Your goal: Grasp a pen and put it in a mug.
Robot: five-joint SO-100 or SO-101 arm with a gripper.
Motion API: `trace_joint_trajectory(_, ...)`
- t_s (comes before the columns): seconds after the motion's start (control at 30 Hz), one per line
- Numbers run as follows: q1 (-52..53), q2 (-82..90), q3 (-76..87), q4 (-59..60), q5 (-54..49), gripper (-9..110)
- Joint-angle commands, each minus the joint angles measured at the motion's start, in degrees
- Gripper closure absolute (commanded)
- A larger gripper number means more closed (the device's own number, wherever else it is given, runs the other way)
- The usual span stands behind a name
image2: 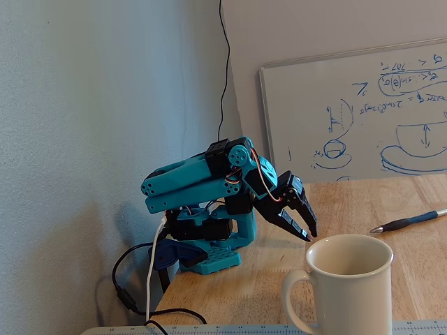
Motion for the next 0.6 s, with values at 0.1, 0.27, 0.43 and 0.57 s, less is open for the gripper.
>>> trace_joint_trajectory(0.1,0.18,1.58,-0.79,-0.35,0.53,98)
trace_joint_trajectory(0.27,0.18,1.58,-0.79,-0.35,0.53,98)
trace_joint_trajectory(0.43,-0.18,1.58,-0.79,-0.44,1.41,98)
trace_joint_trajectory(0.57,-0.18,0.26,-1.76,-0.88,1.67,98)
